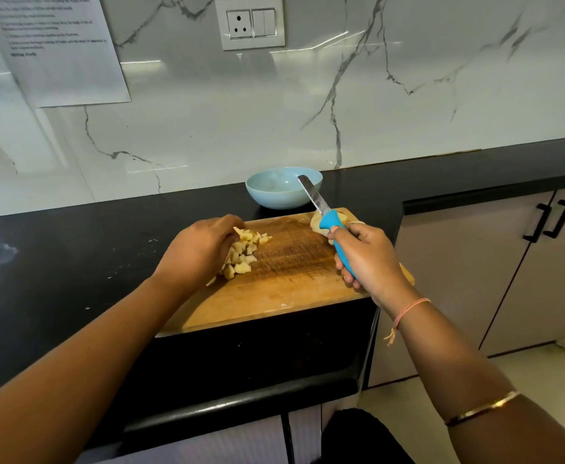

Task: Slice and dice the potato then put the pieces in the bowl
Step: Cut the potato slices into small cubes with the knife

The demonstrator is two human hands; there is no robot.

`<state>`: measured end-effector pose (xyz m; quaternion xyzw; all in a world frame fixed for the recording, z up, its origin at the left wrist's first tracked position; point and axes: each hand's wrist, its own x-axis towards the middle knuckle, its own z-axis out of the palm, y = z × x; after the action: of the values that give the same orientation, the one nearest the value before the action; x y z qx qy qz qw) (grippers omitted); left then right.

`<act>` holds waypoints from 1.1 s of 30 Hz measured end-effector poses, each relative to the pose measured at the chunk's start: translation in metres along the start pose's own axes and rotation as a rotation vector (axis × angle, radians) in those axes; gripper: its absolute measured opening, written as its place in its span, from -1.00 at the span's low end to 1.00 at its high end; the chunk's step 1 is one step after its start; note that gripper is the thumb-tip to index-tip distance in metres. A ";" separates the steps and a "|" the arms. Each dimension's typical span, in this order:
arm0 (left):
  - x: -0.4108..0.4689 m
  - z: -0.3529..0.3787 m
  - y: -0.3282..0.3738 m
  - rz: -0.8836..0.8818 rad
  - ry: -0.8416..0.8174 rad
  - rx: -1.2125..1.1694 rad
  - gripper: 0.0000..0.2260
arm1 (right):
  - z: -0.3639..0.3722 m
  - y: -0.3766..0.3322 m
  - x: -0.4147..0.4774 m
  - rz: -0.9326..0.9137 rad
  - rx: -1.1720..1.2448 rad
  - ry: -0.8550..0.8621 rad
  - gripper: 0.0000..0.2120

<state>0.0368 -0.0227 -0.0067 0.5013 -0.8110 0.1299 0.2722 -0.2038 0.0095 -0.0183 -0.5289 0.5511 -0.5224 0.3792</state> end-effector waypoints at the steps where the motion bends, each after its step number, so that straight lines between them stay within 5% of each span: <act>1: 0.002 0.002 0.001 -0.008 0.029 0.042 -0.81 | -0.002 0.000 0.000 0.022 0.052 0.000 -0.76; 5: 0.016 0.011 0.016 -0.019 0.063 0.137 -0.75 | -0.008 -0.003 0.001 0.100 0.239 0.002 -0.73; 10: 0.041 0.036 0.056 -0.108 0.011 -0.053 -0.81 | -0.016 -0.004 0.003 0.163 0.315 -0.041 -0.70; 12: 0.053 0.050 0.068 -0.163 -0.078 -0.085 -0.79 | -0.018 -0.004 0.004 0.172 0.318 -0.054 -0.69; 17: 0.070 0.071 0.068 -0.226 -0.451 0.272 -0.58 | -0.016 -0.003 0.004 0.142 0.313 -0.049 -0.72; 24: 0.064 0.052 0.042 -0.391 -0.581 0.435 -0.62 | -0.014 -0.001 0.004 0.110 0.303 -0.038 -0.75; 33: 0.051 0.036 0.037 -0.394 -0.467 0.334 -0.81 | -0.012 -0.003 0.002 0.091 0.277 -0.015 -0.75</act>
<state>-0.0255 -0.0612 -0.0048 0.7021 -0.7066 0.0875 0.0135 -0.2153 0.0100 -0.0132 -0.4499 0.4942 -0.5718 0.4758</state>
